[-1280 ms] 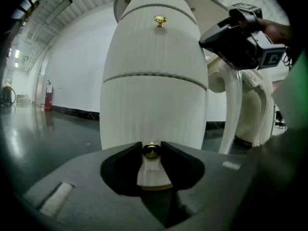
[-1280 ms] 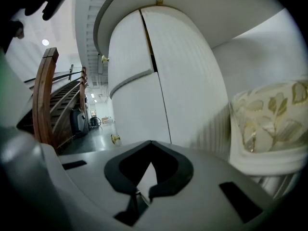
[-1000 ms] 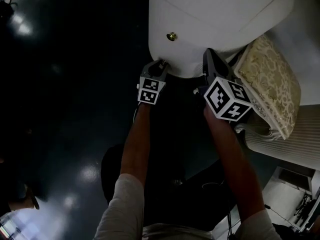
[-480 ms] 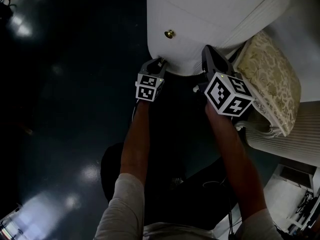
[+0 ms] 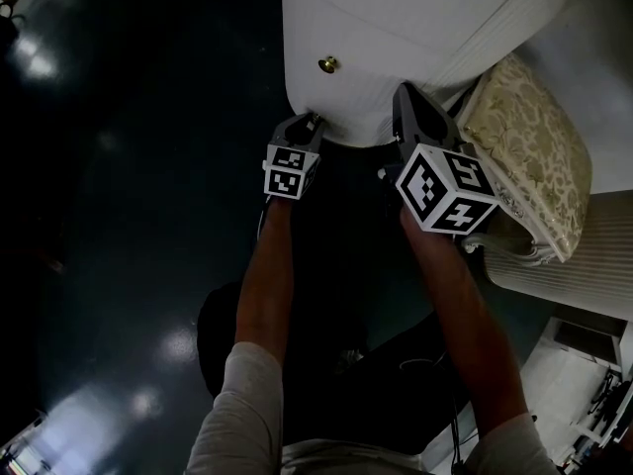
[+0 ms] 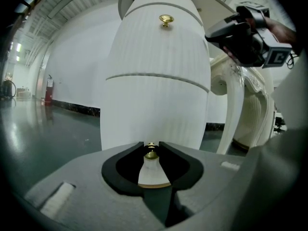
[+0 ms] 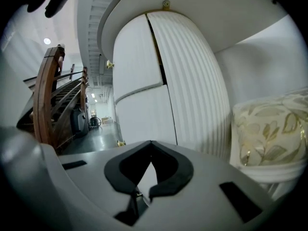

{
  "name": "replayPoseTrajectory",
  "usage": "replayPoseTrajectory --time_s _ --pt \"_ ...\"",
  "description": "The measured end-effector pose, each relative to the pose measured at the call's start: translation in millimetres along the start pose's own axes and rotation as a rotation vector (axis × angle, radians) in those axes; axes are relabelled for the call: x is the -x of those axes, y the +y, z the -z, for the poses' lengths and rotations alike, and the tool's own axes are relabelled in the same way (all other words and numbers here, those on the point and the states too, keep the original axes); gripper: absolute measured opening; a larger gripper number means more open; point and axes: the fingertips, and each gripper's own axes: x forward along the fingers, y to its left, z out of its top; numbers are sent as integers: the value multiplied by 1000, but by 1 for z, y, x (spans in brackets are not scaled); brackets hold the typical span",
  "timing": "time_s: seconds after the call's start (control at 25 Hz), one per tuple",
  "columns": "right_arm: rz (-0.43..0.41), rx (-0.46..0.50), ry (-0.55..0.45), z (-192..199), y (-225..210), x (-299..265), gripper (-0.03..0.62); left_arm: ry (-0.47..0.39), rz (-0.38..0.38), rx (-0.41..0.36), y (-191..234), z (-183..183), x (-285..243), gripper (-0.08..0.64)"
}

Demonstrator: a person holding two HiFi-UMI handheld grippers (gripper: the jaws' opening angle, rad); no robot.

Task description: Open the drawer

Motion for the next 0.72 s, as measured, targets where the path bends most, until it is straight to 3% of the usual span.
replayPoseTrajectory --time_s 0.16,0.36,0.72 --pt "-5 47 14 5 3 2 14 -17 9 6 0 0 1 103" --pt "0 21 36 11 -1 -1 15 -37 -12 30 1 0 0 103" --pt "-40 67 66 15 13 -7 15 -42 -11 36 0 0 -1 103"
